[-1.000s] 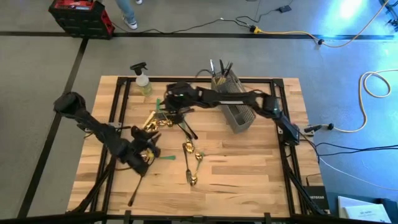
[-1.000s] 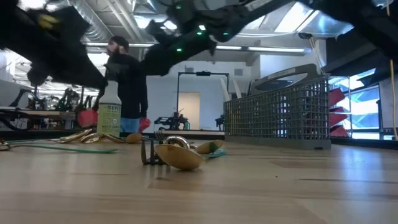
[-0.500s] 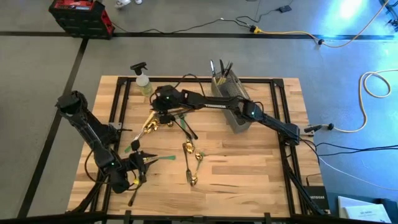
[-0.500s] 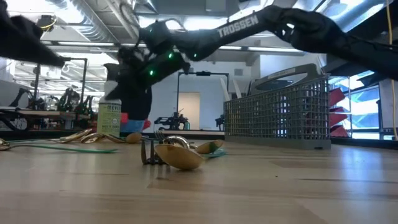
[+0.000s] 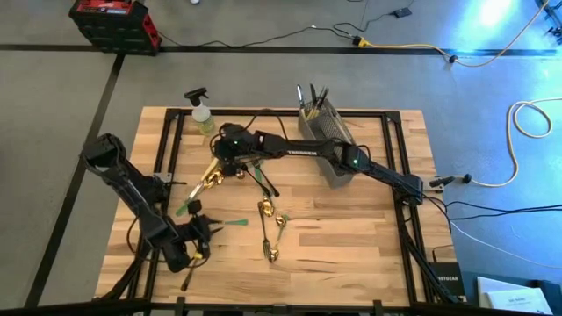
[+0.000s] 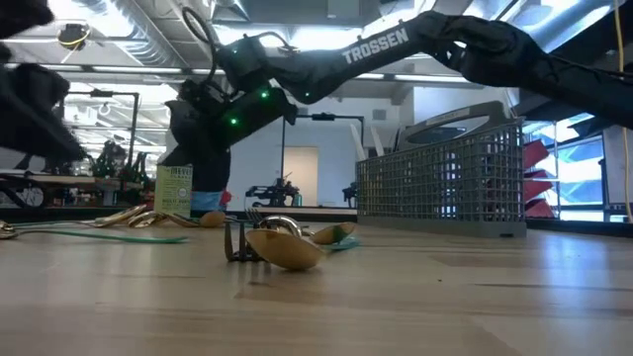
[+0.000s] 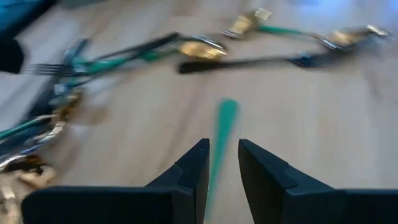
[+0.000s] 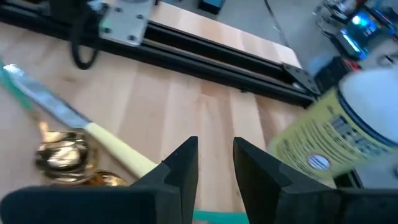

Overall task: Sort silverware
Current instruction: Put the yellow table knife into the silverware basket

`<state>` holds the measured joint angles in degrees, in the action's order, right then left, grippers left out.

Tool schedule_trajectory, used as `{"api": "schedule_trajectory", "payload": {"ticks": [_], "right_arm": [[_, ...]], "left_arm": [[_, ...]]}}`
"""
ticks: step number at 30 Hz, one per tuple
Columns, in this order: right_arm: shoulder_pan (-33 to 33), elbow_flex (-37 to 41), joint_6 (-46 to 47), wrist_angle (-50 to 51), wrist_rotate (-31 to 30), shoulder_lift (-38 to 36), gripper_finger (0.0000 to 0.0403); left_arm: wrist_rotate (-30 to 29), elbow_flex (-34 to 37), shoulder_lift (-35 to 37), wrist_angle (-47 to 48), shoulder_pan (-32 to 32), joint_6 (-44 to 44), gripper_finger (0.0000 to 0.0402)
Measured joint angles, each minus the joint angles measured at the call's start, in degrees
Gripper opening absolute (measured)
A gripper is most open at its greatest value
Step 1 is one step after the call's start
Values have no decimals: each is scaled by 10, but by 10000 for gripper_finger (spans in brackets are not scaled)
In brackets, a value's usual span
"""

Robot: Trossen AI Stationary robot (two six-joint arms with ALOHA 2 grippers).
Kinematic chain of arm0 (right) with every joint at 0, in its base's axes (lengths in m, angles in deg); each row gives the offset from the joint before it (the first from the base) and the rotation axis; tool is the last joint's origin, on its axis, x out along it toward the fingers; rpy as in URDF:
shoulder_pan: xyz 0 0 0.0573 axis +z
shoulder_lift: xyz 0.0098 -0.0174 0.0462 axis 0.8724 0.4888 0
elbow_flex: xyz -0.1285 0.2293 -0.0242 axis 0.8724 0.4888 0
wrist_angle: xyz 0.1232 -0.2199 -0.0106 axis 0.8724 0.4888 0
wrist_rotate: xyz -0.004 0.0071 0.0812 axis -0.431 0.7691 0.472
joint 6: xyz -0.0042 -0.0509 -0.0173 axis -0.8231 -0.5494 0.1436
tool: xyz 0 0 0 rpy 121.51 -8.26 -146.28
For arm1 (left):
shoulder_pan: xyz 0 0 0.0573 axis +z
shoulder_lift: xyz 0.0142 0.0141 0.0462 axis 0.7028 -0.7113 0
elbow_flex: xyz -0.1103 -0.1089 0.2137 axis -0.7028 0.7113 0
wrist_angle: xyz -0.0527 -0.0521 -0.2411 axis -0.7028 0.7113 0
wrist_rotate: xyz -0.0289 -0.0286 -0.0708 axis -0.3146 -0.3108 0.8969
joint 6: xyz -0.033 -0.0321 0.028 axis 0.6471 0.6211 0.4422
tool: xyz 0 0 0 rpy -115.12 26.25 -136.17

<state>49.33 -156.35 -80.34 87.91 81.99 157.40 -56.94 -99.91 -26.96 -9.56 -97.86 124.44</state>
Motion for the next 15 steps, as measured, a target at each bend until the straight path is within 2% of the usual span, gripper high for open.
{"api": "schedule_trajectory", "payload": {"ticks": [4, 7, 9, 12, 15], "right_arm": [[3, 0, 13, 39, -36, 0, 69], [6, 0, 20, 82, -37, -3, 48], [12, 0, 7, 126, -44, -13, 31], [21, 0, -24, 170, -81, -32, 6], [22, -1, -31, 179, -88, -40, 6]], "left_arm": [[-36, 0, 0, 120, 35, 151, 72], [-58, 0, 0, 224, 55, 300, 72], [-58, 0, 0, 271, 71, 367, 72], [-53, 0, 0, 299, 97, 381, 72], [-26, 0, 0, 301, 138, 359, 72]]}}
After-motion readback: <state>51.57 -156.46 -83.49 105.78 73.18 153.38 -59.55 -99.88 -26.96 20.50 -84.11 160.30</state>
